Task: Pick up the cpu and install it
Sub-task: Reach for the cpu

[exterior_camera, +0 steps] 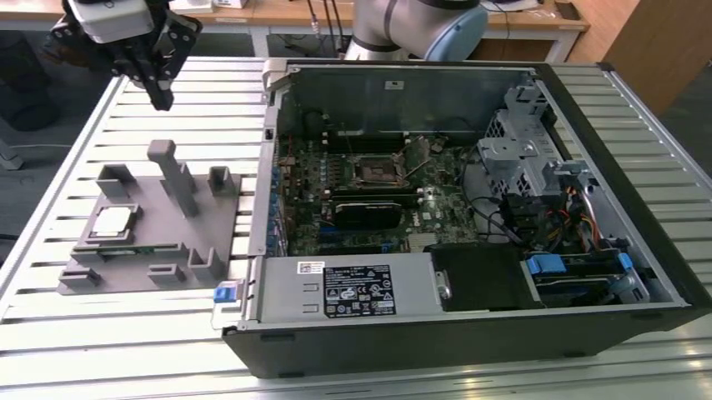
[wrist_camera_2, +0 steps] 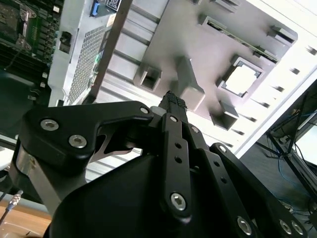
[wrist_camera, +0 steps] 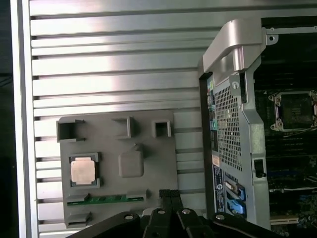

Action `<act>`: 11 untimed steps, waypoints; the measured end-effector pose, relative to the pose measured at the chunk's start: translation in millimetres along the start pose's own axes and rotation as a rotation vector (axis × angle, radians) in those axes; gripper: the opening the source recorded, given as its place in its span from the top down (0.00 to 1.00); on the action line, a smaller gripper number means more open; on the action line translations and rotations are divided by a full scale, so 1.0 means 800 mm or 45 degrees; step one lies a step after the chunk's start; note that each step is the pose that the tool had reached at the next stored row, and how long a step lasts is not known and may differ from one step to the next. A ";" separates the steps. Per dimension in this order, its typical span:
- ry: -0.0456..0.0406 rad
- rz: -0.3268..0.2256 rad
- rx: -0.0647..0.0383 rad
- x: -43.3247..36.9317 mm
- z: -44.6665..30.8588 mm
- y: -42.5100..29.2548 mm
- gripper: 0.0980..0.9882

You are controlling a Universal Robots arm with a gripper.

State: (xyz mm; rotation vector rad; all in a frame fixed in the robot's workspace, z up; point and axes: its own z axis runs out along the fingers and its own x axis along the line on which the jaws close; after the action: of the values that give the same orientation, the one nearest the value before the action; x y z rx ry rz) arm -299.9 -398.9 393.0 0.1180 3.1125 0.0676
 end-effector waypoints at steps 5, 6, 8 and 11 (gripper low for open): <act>0.000 0.000 0.000 0.023 -0.0005 -0.0017 0.99; 0.000 0.000 0.000 0.027 -0.0007 -0.0021 0.99; 0.000 0.000 0.000 0.037 -0.0008 -0.0028 0.99; 0.000 0.000 0.000 0.051 -0.0011 -0.0038 0.99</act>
State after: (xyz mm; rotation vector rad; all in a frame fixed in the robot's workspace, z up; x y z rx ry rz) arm -340.7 -398.9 392.7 0.1181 3.1125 0.0677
